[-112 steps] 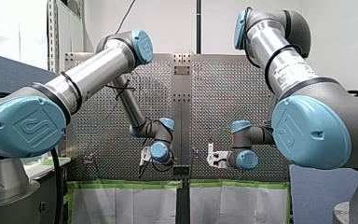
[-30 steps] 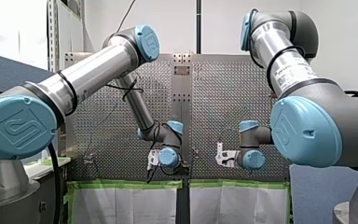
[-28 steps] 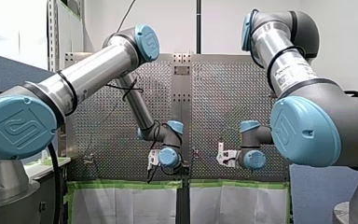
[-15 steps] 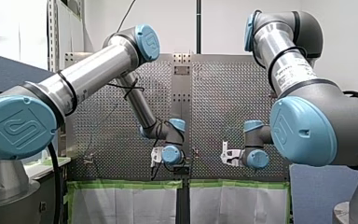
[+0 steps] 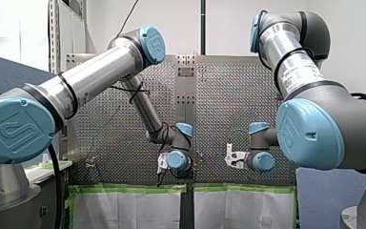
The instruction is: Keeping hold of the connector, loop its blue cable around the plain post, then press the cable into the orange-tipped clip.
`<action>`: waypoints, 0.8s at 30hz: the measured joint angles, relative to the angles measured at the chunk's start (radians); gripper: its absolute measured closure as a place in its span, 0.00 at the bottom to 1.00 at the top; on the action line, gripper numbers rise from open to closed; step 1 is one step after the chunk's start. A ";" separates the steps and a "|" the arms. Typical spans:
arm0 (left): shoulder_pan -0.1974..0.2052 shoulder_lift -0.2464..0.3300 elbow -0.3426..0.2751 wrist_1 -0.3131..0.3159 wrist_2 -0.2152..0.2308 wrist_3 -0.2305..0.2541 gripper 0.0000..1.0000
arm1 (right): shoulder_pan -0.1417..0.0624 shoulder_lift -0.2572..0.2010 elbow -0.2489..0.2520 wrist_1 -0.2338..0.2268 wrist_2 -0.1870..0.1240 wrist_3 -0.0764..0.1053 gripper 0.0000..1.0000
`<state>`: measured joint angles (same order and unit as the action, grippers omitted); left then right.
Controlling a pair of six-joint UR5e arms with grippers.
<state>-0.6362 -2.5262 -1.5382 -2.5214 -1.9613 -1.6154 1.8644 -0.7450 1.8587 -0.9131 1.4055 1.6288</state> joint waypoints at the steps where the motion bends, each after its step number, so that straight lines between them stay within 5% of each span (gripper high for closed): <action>1: 0.000 0.000 0.001 0.000 0.000 -0.001 1.00 | 0.000 0.000 0.000 0.000 0.000 0.000 1.00; 13: 0.008 -0.004 0.024 -0.001 0.031 -0.006 1.00 | -0.015 0.000 0.000 0.009 0.036 0.004 1.00; 24: 0.008 -0.017 0.050 -0.016 0.062 -0.022 1.00 | -0.013 0.002 -0.005 0.008 0.015 0.004 1.00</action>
<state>-0.6287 -2.5433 -1.4883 -2.5373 -1.8991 -1.6375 1.8513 -0.7432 1.8540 -0.9048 1.4200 1.6332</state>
